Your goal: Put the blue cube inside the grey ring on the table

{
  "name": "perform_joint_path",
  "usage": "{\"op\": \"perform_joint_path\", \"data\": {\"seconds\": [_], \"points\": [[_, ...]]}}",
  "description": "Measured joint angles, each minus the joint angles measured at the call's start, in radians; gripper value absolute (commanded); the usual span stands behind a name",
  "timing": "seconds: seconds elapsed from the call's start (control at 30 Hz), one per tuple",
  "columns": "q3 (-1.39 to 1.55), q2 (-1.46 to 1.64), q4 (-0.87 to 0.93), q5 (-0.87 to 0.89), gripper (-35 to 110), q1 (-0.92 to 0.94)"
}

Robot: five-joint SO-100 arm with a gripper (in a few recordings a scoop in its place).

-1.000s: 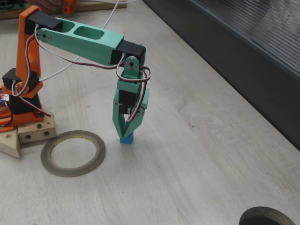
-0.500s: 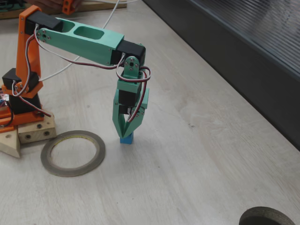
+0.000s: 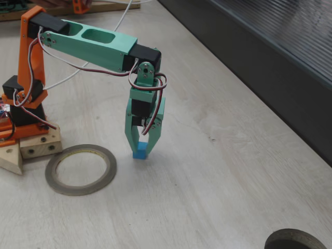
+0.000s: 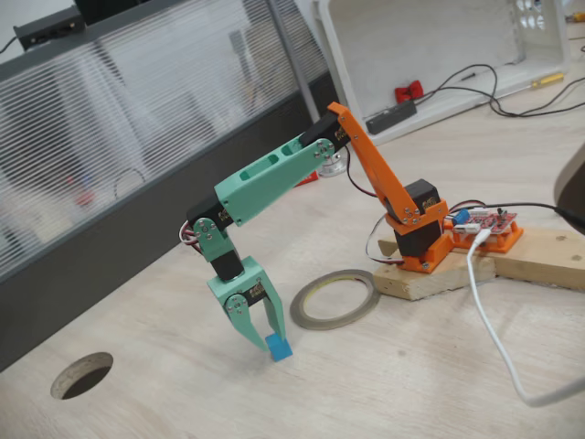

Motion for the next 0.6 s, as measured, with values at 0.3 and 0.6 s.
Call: {"op": "perform_joint_path", "data": {"seconds": [0.3, 0.6], "points": [[0.0, 0.0, 0.071, 0.0, 38, 0.0], [0.0, -0.002, 0.101, 0.0, 41, 0.0]]}}
